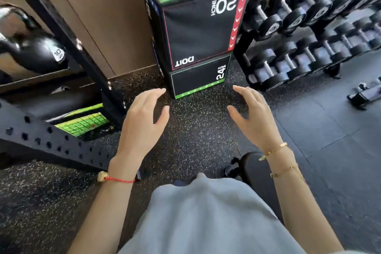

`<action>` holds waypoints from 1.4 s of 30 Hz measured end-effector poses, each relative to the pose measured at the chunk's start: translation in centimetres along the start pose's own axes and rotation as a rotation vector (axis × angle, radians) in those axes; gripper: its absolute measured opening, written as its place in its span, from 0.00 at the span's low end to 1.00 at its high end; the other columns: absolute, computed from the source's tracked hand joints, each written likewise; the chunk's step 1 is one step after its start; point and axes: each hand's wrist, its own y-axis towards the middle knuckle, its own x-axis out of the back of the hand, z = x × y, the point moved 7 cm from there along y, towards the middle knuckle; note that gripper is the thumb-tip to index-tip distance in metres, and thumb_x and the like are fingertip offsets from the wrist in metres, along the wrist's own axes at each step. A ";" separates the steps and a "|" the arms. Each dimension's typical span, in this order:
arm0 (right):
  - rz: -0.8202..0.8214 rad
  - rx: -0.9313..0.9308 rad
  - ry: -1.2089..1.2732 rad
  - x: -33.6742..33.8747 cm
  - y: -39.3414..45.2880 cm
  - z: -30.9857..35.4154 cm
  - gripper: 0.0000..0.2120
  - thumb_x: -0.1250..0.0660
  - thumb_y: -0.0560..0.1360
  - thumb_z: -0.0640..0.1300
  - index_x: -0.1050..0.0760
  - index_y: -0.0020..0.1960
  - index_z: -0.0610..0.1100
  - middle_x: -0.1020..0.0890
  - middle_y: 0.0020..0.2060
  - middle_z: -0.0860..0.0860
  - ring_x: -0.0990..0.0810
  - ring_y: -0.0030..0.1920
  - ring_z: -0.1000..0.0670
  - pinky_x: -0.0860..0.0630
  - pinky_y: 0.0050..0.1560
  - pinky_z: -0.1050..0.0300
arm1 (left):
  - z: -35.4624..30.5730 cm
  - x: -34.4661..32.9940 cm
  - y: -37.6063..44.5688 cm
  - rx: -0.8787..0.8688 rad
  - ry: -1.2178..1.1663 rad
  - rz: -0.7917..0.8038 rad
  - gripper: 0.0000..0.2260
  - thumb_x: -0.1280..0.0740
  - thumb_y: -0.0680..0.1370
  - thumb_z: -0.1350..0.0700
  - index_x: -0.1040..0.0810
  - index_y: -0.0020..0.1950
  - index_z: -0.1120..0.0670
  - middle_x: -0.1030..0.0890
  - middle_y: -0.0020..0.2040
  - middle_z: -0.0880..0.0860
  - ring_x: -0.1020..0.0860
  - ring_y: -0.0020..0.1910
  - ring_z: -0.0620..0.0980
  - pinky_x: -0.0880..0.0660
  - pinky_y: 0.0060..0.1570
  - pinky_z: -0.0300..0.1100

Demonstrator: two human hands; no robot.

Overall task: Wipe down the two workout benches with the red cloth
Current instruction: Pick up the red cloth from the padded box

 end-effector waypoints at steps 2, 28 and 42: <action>0.015 0.034 -0.006 -0.3 4.6 -0.5 0.23 0.34 0.78 0.47 0.31 0.70 0.44 0.25 0.64 0.49 0.31 0.69 0.47 0.34 0.71 0.46 | 0.6 -0.6 3.5 0.025 0.006 -0.022 0.18 0.37 0.81 0.52 0.28 0.71 0.51 0.25 0.68 0.48 0.32 0.70 0.43 0.44 0.69 0.27; 0.078 0.094 0.032 -12.7 56.8 -5.2 0.22 0.33 0.77 0.46 0.31 0.70 0.44 0.25 0.64 0.50 0.31 0.69 0.48 0.36 0.72 0.51 | 17.3 -9.6 52.2 0.066 0.053 -0.052 0.17 0.35 0.80 0.55 0.27 0.70 0.53 0.24 0.67 0.50 0.30 0.68 0.47 0.38 0.70 0.36; 0.151 0.081 0.055 -17.6 75.5 -11.0 0.22 0.33 0.76 0.42 0.30 0.69 0.40 0.26 0.66 0.45 0.30 0.68 0.45 0.35 0.71 0.50 | 21.7 -17.5 68.5 0.115 0.031 -0.074 0.16 0.35 0.79 0.58 0.25 0.67 0.58 0.22 0.63 0.54 0.27 0.66 0.52 0.32 0.70 0.46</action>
